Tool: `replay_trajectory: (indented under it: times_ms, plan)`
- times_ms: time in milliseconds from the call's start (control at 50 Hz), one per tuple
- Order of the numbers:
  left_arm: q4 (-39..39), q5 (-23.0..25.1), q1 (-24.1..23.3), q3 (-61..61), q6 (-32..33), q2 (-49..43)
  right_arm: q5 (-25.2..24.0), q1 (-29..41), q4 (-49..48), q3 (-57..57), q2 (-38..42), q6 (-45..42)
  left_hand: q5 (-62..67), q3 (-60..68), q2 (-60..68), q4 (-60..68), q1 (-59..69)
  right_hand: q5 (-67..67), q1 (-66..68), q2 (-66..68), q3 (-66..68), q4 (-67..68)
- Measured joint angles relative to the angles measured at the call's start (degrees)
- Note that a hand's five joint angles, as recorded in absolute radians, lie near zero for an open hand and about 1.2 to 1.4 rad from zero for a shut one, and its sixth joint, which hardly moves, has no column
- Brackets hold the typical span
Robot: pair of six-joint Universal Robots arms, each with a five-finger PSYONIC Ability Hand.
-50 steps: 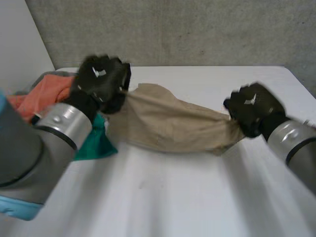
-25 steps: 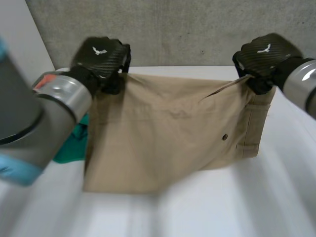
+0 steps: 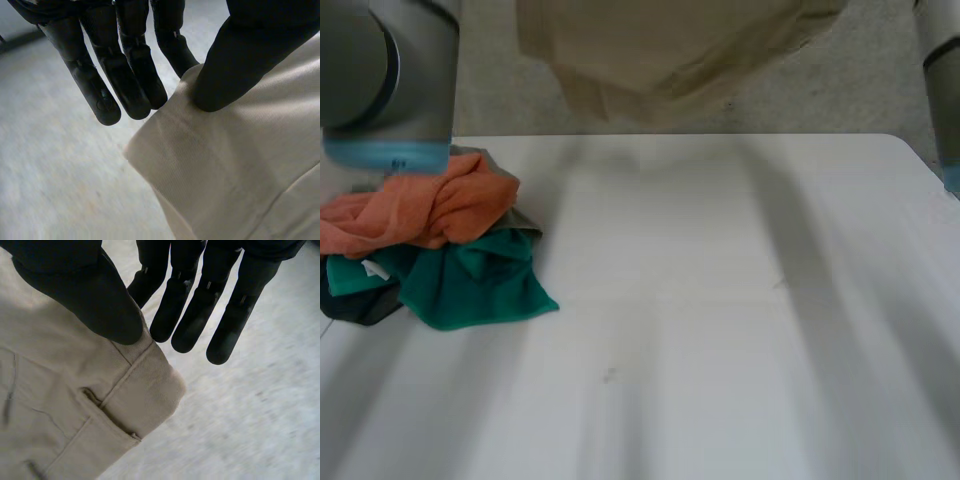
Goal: Fold the laundry.
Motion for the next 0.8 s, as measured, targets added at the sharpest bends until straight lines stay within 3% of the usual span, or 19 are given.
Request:
replay_trajectory:
  times_ms: [100,240,360,400,460,500,620,740,780,800]
  plan:
    - [-5.83,-0.11,-0.17,-13.71,-0.63,2.16,-3.76,0.03,9.05,8.50,0.13,-0.71,0.67,0.00,0.00,0.00,0.00,0.00,0.10,0.00,0.00,0.00]
    - [-8.72,0.01,-0.31,-29.12,-0.34,1.16,-4.90,0.06,15.47,18.58,1.40,-1.65,0.81,0.00,0.01,0.00,0.00,-0.01,0.10,0.17,0.00,0.00]
    - [-6.80,-0.22,-0.66,-37.29,1.03,-8.46,-5.62,0.06,16.37,27.65,7.04,-4.11,0.78,-0.05,-0.11,-0.05,-0.07,-0.01,0.10,0.50,0.00,0.00]
    - [-6.30,-0.50,-0.74,-36.82,2.14,-11.23,-5.68,0.07,16.18,28.51,8.13,-4.62,-5.47,-7.68,-7.88,-7.19,-6.19,-0.01,0.10,0.50,0.00,0.00]
    - [-5.80,-1.19,-0.86,-35.49,4.93,-14.69,-5.69,0.08,15.82,29.76,9.78,-5.37,-25.07,-26.24,-27.42,-27.20,-26.03,-0.01,0.10,0.50,0.00,0.00]
    - [-5.72,-1.55,-0.86,-35.18,6.40,-15.04,-5.67,0.06,15.70,30.14,10.08,-5.51,-30.83,-32.23,-32.81,-32.89,-30.82,-0.01,0.10,0.50,0.00,0.00]
    - [-5.63,-2.21,-0.88,-37.07,9.22,-10.26,-5.55,-0.16,15.57,30.80,10.13,-5.27,-34.36,-35.19,-35.77,-36.21,-32.69,-0.01,0.10,0.50,0.00,0.00]
    - [-5.35,-2.06,-1.88,-45.30,9.60,1.37,-5.26,-0.52,15.63,31.07,9.85,-4.90,-32.88,-34.63,-34.91,-35.00,-31.64,0.00,0.10,0.50,0.00,0.00]
    - [-5.41,-2.01,-2.56,-47.52,9.58,3.54,-5.21,-0.52,15.64,31.10,9.81,-4.88,-30.23,-32.16,-32.35,-32.35,-28.63,-0.01,0.10,0.50,0.00,0.00]
    - [-5.49,-1.99,-3.11,-49.02,9.58,4.69,-5.19,-0.50,15.65,31.10,9.79,-4.87,-22.21,-23.39,-23.60,-24.23,-19.26,0.00,0.10,0.51,0.00,0.00]
